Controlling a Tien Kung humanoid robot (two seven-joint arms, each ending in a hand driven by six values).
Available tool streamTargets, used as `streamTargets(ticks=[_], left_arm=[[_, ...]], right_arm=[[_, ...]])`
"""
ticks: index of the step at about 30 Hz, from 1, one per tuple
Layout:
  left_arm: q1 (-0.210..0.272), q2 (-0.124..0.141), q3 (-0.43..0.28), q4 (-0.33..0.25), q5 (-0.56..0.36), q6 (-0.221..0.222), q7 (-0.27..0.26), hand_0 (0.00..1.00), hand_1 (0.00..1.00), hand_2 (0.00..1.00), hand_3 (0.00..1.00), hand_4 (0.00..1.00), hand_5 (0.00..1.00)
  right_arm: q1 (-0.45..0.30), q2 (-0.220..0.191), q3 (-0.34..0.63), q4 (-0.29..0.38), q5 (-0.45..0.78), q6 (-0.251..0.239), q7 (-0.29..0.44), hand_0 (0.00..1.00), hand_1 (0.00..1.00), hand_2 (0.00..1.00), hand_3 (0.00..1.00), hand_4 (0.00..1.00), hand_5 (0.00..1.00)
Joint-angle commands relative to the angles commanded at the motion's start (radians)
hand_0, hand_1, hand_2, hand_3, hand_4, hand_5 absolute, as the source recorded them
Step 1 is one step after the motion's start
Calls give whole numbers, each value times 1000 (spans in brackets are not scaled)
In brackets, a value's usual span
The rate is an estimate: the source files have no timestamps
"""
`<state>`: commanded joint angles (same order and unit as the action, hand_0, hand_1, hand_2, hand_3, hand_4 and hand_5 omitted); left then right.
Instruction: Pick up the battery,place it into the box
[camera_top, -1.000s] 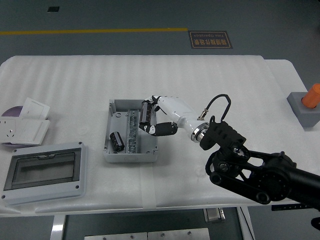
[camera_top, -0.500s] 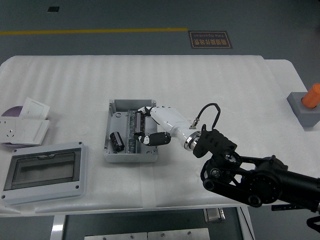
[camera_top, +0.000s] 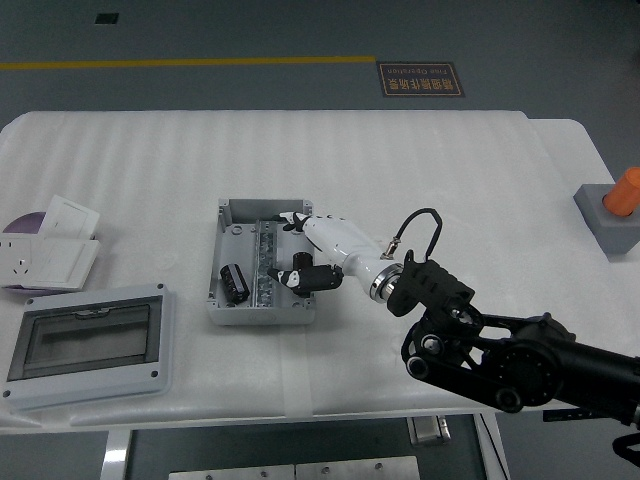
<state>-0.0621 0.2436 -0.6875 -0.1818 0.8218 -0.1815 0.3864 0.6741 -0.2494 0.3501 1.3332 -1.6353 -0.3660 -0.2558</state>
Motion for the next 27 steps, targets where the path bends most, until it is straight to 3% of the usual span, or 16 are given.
streamTargets(ticks=[11, 17, 27], left_arm=[[9, 1, -13, -3, 9, 0, 8, 619, 684, 559, 535, 548, 605], [19, 5, -14, -5, 6, -4, 13, 619, 683, 561, 536, 548, 603], [24, 13, -17, -6, 9, -7, 16, 618, 684, 559, 542, 547, 596]], right_arm=[[-65, -85, 227, -20, -88, 5, -11, 903, 821, 831, 926, 877, 542], [-143, -127, 371, -35, -103, -4, 8, 899, 815, 824, 918, 875, 545], [-332, -169, 628, 18, 56, 11, 152, 847, 773, 798, 899, 874, 547]])
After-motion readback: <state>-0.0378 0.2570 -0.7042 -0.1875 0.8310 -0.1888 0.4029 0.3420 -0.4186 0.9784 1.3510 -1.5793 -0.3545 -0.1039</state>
